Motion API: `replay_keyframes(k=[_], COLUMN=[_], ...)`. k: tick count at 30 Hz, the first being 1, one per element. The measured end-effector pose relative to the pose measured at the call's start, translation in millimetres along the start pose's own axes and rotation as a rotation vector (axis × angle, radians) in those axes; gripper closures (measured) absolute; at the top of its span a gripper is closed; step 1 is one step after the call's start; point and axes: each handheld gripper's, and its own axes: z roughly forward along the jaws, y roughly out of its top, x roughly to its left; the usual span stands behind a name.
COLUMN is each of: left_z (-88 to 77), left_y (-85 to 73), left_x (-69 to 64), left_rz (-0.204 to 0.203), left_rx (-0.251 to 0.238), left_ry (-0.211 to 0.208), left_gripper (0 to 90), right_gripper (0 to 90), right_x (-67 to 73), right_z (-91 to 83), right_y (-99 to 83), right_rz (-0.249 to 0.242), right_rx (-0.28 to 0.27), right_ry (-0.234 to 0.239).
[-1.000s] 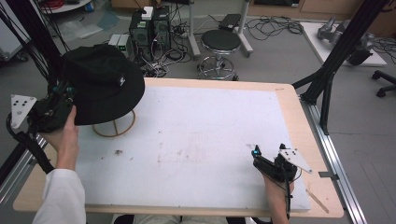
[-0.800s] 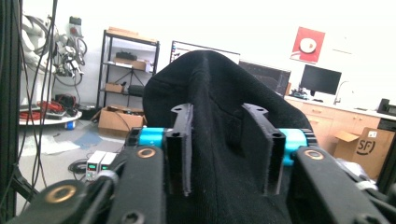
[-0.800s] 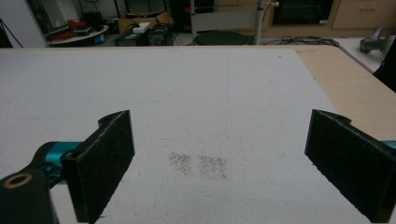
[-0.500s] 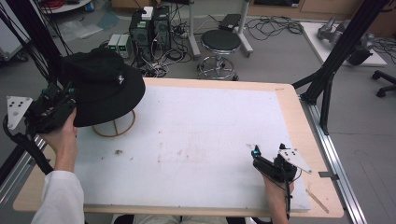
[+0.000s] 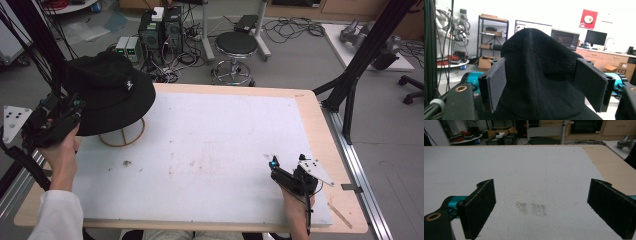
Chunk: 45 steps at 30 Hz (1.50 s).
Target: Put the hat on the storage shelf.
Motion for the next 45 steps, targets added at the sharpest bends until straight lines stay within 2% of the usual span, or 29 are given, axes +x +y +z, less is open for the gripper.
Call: replay_keyframes(k=[5,7,14,15,17,20,28,33,36,45], left_z=[-11.5,-16.5,-25.7,-27.5,-32.8,-40.0,-59.8,-66.5,-69.3,-77.5], left_y=[0.7,-1.1,-16.5,-18.0,-22.2,-26.7,-34.0,-45.1,-51.5,-72.4], left_x=[-4.6,-6.9,-9.2,-9.3,-8.0,-6.3,-7.7,-10.7,-10.4,-3.3], left_rz=[0.018,0.041,0.082,0.078,0.055,0.053,0.079,0.097,0.092,0.092], left_rx=[-0.001,-0.018,-0.017,-0.020,-0.021,-0.012,-0.029,-0.007,-0.009,0.037], left_ry=[-0.020,-0.008,0.008,0.005,-0.026,-0.046,-0.055,-0.055,-0.043,-0.043], left_gripper=[25.2,25.5,25.5,25.5,25.5,24.6,24.4,24.3,24.2,24.2], right_gripper=[7.3,7.3,7.3,7.3,7.3,7.3,7.3,7.3,7.3,7.3], right_x=[-0.3,-0.6,-1.5,-1.7,-2.4,-2.7,-1.8,-1.9,-2.1,-2.7], right_z=[-0.2,-0.1,-1.8,-1.9,-2.0,-2.3,-2.5,-2.2,-2.2,-2.4], right_y=[-0.1,-0.1,0.3,0.2,0.2,0.1,-0.1,-0.1,-0.1,-0.1], right_rz=[0.003,0.005,0.018,0.019,0.019,0.019,0.019,0.010,0.012,0.012], right_rx=[0.002,-0.002,-0.002,-0.001,-0.002,-0.004,0.001,0.001,0.001,-0.002], right_ry=[0.003,0.004,0.004,0.003,0.002,0.002,0.001,0.002,0.002,0.002])
